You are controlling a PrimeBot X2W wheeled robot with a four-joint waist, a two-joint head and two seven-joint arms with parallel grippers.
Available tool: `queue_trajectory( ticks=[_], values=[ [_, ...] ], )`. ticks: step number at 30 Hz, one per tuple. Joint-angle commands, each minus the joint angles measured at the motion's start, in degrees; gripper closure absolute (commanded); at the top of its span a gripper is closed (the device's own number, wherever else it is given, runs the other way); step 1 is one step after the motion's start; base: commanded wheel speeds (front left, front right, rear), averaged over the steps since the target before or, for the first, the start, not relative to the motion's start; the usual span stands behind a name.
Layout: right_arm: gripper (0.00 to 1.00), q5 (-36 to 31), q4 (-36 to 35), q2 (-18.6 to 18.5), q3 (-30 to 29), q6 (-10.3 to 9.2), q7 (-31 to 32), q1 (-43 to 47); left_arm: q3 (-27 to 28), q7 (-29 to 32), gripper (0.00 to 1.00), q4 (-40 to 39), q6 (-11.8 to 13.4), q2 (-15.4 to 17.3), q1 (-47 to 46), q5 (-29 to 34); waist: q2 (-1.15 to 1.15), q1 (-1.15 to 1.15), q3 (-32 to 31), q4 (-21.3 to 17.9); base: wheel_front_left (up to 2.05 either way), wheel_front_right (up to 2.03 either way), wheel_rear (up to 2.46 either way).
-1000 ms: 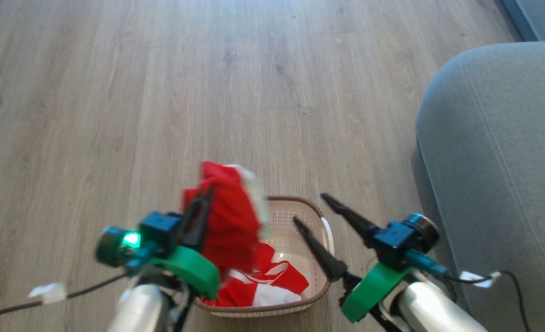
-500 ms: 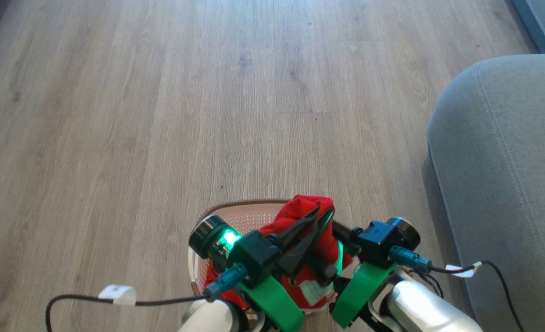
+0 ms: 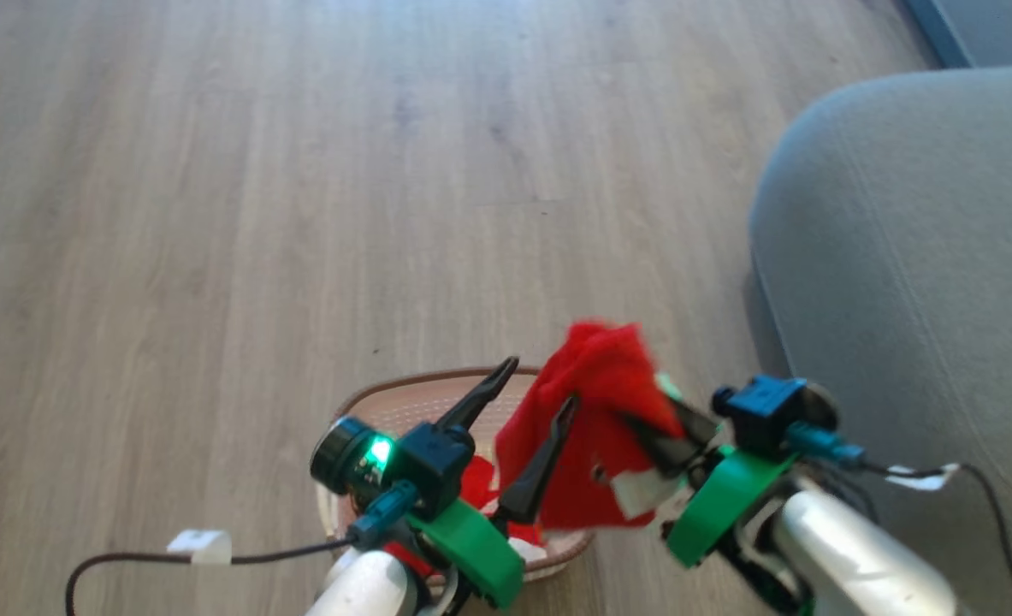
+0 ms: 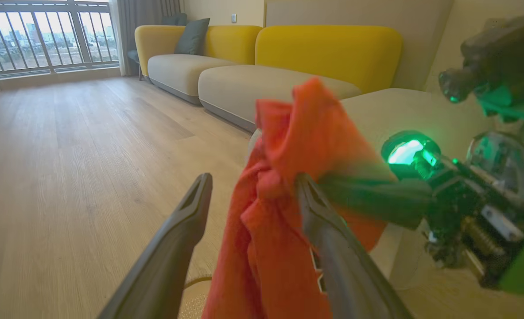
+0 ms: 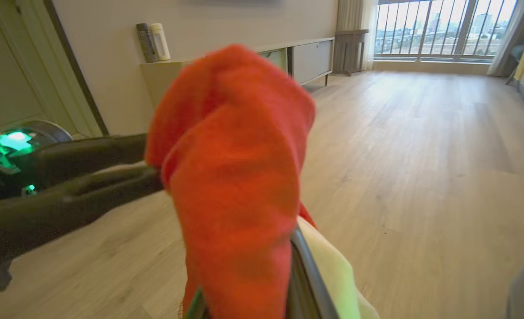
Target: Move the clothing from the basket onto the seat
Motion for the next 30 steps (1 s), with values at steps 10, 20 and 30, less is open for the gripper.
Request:
queue_trajectory(
  ticks=[10,20,30],
  values=[
    [1.00,-3.02,-4.96,-2.96,-10.06,0.40,-0.38,-0.16,-2.35,-4.60,0.00,7.69,-1.12,-1.06,-5.07,-2.00,0.00,0.00,3.96,-13.10,0.00,0.00,0.00],
    [1.00,-5.10,-6.13,-2.87,-17.40,0.40,-0.38,2.86,-6.96,-4.64,0.00,6.24,-0.18,-1.11,-7.70,-3.46,0.00,0.00,7.30,-20.72,0.00,0.00,0.00],
    [1.00,-7.49,-8.22,0.04,-27.42,0.40,-0.38,-2.91,-6.73,-4.65,0.00,7.31,-0.84,-0.63,-14.22,0.24,0.00,0.00,20.08,-19.00,0.00,0.00,0.00]
  ],
)
